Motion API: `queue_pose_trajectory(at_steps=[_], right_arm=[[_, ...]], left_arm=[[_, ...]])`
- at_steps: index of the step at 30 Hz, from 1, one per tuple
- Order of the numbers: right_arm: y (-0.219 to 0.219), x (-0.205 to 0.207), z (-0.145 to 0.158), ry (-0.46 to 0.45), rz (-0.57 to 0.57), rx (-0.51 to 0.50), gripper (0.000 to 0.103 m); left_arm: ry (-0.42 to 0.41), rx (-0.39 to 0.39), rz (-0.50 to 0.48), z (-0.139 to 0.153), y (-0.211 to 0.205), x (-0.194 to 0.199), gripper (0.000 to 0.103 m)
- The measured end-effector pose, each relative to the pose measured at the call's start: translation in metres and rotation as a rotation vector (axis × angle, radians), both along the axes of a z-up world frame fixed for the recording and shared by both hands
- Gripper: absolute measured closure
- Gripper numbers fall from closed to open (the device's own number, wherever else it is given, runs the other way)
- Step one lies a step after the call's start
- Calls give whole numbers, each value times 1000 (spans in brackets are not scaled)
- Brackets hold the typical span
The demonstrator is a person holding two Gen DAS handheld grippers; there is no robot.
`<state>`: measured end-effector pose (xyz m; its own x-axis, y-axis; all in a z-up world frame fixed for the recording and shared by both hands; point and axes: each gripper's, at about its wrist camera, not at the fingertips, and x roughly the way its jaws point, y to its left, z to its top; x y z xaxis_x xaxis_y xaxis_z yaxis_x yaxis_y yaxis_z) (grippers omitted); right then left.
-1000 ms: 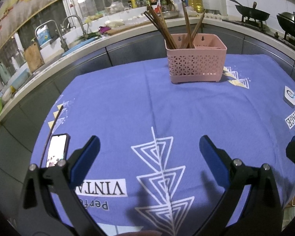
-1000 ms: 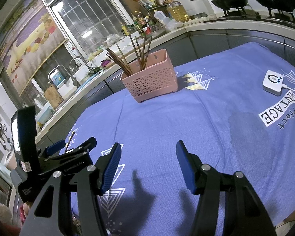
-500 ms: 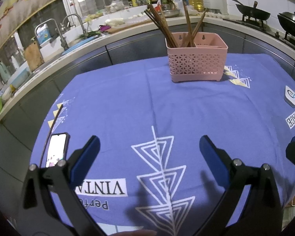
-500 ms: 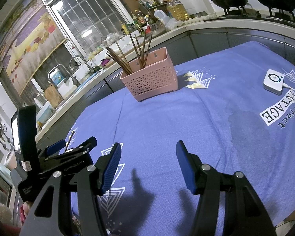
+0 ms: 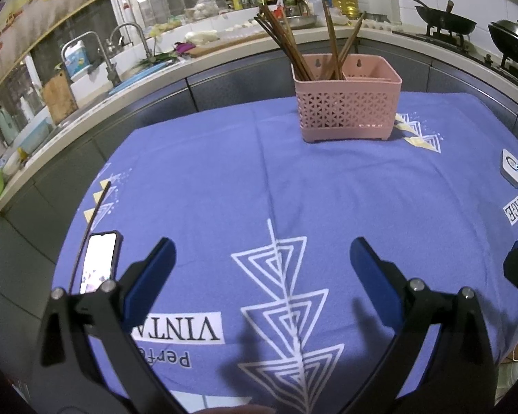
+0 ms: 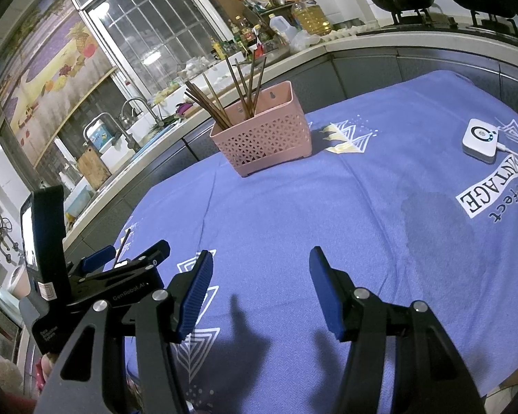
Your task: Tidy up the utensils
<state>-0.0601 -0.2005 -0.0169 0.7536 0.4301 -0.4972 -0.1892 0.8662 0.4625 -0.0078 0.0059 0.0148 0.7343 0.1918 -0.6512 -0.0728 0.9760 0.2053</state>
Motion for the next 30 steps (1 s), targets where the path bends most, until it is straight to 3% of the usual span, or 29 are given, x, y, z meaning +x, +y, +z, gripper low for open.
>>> queue_pose_trajectory(at_steps=[30], right_arm=[[-1,1,0,4,1,3,44]], left_arm=[[4,-3,0,-2,-1,0,6]])
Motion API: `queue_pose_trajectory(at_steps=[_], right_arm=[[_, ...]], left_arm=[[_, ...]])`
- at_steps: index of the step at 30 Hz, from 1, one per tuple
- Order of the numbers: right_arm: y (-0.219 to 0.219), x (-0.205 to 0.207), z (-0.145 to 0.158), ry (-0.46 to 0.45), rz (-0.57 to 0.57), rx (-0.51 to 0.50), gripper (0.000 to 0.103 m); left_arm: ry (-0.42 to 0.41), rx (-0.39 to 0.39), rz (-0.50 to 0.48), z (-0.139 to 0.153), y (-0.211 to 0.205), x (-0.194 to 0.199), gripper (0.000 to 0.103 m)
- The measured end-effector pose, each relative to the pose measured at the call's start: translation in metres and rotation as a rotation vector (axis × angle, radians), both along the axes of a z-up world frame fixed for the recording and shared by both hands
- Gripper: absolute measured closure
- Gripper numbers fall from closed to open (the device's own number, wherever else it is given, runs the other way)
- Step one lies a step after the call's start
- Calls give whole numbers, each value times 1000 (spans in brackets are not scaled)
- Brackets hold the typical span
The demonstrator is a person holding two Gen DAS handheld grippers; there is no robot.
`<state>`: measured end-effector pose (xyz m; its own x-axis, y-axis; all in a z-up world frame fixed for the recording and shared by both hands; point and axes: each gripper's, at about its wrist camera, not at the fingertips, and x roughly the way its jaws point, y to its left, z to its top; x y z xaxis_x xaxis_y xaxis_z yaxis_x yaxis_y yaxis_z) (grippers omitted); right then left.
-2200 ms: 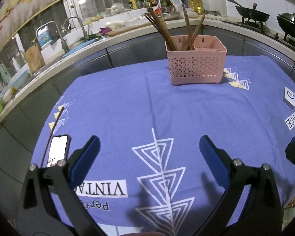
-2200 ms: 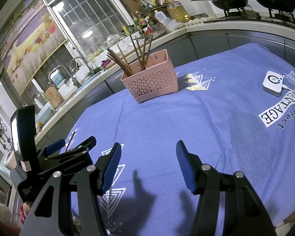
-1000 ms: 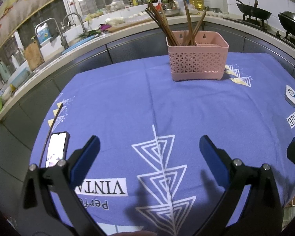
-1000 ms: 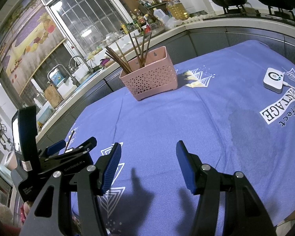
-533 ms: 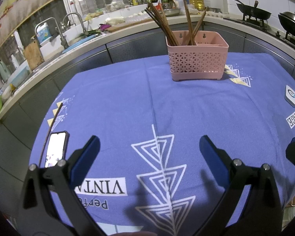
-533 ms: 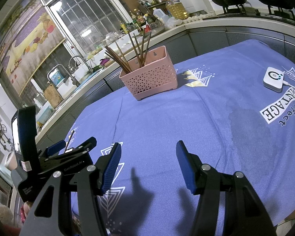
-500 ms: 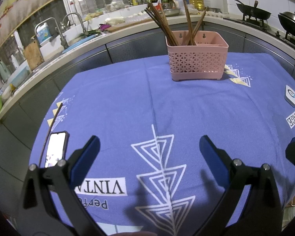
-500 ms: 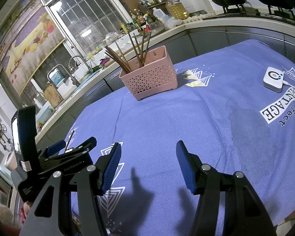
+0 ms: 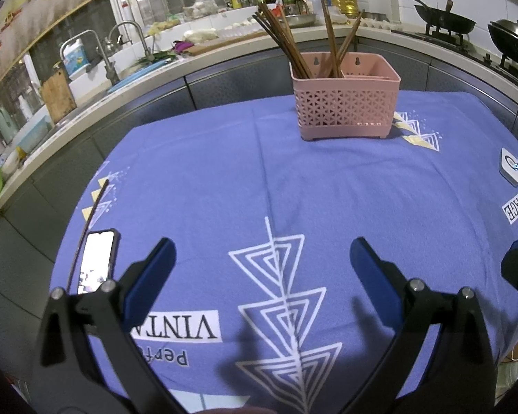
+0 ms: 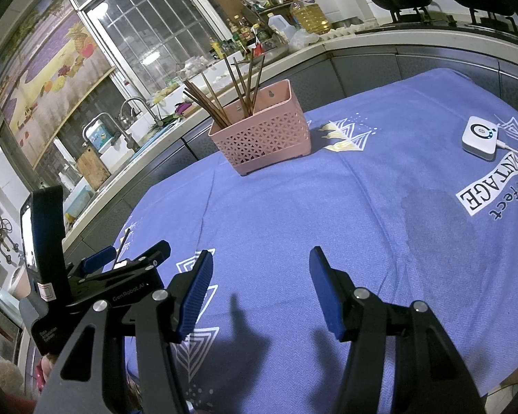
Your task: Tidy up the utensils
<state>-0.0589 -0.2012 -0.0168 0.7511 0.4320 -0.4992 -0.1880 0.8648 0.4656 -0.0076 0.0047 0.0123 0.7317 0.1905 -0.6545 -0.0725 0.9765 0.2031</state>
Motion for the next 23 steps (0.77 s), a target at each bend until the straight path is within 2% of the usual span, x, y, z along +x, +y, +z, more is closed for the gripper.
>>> queue_pose_trajectory(at_steps=[8,12,23], right_arm=[[2,-1,-3,2,0,1,44],[2,-1,-3,2,0,0,44],[3,-4,-7,1,-5,2,44]], left_arm=[[4,-2,-6,-2,-1,0,6],[14,-32,-20,-2,1,1,6],[36,-30,-31,-3,-1,2,6]])
